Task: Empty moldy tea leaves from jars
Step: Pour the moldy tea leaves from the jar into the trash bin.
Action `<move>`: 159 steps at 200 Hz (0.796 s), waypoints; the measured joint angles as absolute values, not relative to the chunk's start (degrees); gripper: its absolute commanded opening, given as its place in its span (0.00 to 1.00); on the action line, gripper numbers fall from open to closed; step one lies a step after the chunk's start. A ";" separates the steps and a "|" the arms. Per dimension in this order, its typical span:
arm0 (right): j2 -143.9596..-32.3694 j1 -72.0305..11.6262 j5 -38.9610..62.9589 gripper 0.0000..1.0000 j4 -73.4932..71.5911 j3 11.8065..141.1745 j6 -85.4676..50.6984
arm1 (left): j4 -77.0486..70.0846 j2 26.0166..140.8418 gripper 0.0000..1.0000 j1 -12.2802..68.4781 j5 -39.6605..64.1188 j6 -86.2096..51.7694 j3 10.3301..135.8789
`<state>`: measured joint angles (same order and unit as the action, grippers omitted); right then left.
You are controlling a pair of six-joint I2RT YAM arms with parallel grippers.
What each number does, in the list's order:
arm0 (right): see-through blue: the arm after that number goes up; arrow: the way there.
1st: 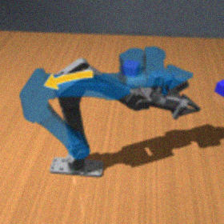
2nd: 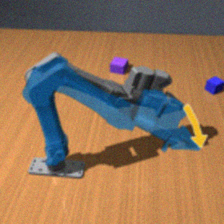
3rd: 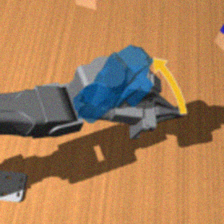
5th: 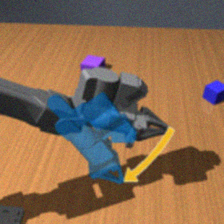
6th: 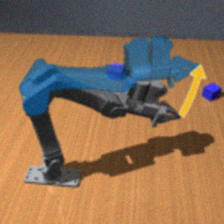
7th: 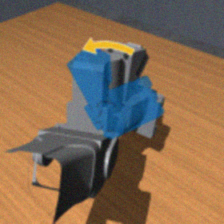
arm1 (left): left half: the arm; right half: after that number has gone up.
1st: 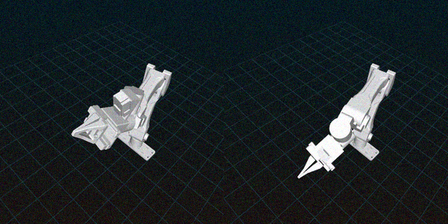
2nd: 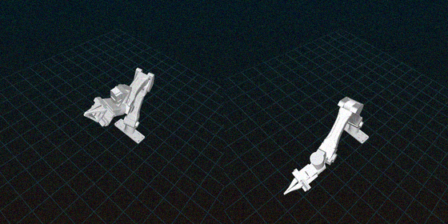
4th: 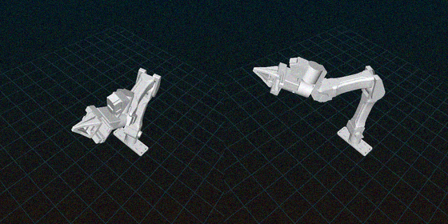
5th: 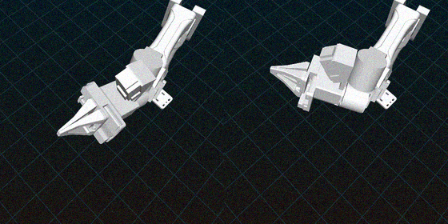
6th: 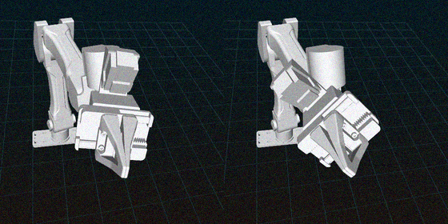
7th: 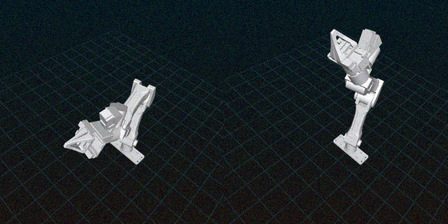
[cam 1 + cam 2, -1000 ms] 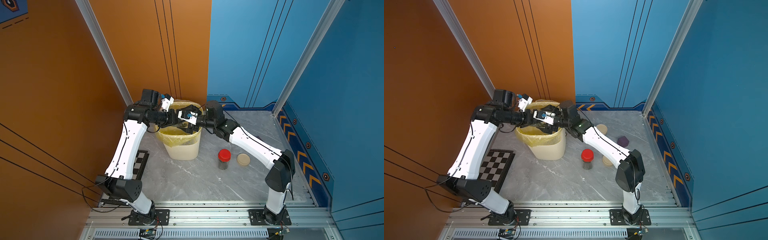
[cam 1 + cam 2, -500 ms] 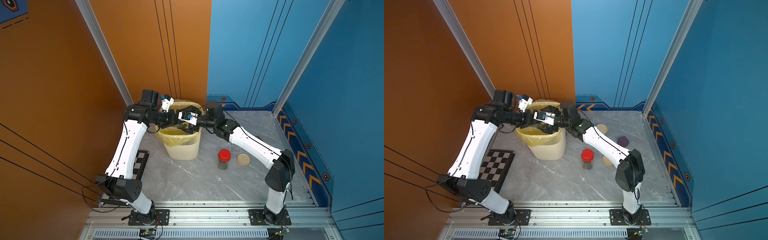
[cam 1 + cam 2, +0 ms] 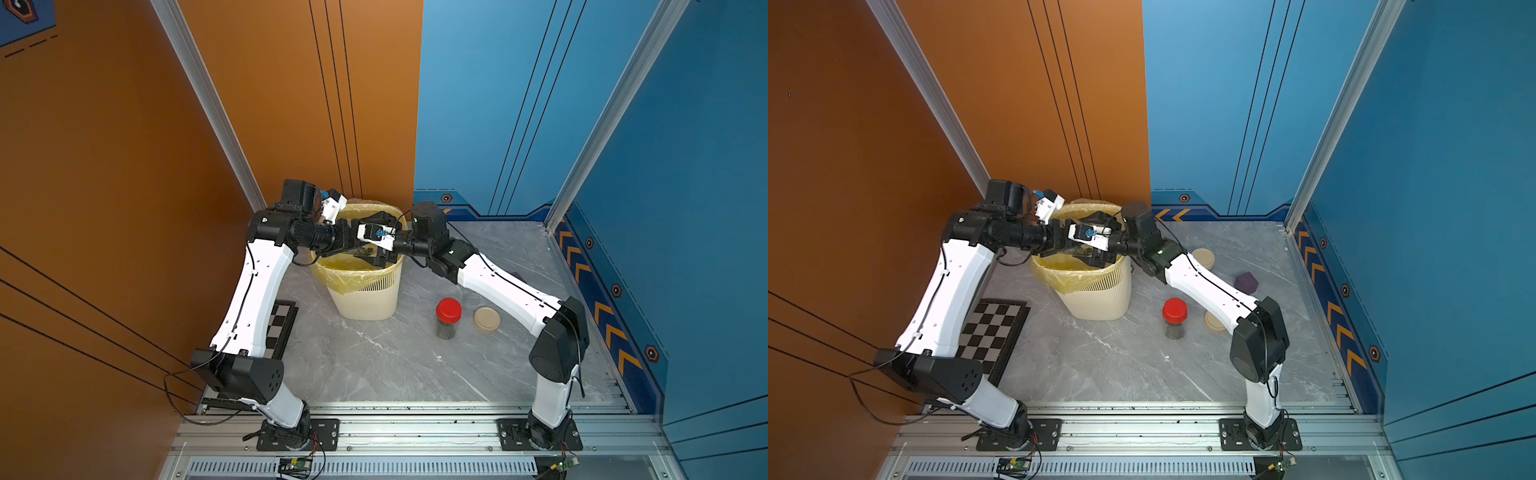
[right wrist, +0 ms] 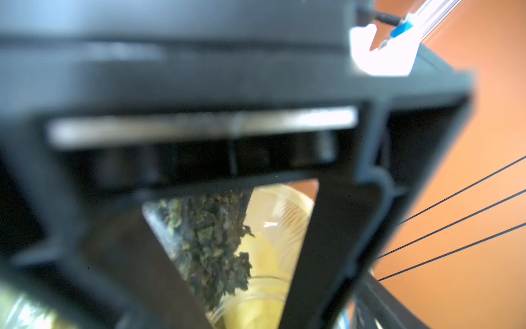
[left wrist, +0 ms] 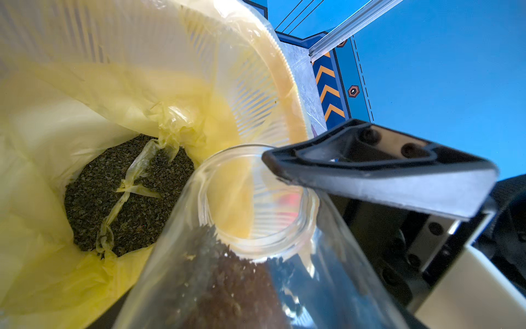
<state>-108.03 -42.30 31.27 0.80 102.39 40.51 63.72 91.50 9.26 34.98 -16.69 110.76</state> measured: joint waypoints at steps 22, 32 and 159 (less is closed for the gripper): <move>-108.03 -42.30 31.27 0.82 0.75 102.37 40.53 | 63.70 91.50 0.62 9.28 34.98 -16.58 110.76; -108.03 -42.30 31.27 0.84 0.62 102.35 40.53 | 63.70 91.50 0.62 9.28 34.98 -16.53 110.76; -108.03 -40.32 38.59 0.92 -8.23 98.89 31.83 | 62.39 91.50 0.56 9.43 38.09 -16.78 110.63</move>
<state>-108.03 -40.32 38.59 -8.23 98.89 31.83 62.39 91.50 9.43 38.09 -16.78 110.63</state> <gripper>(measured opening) 0.920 0.887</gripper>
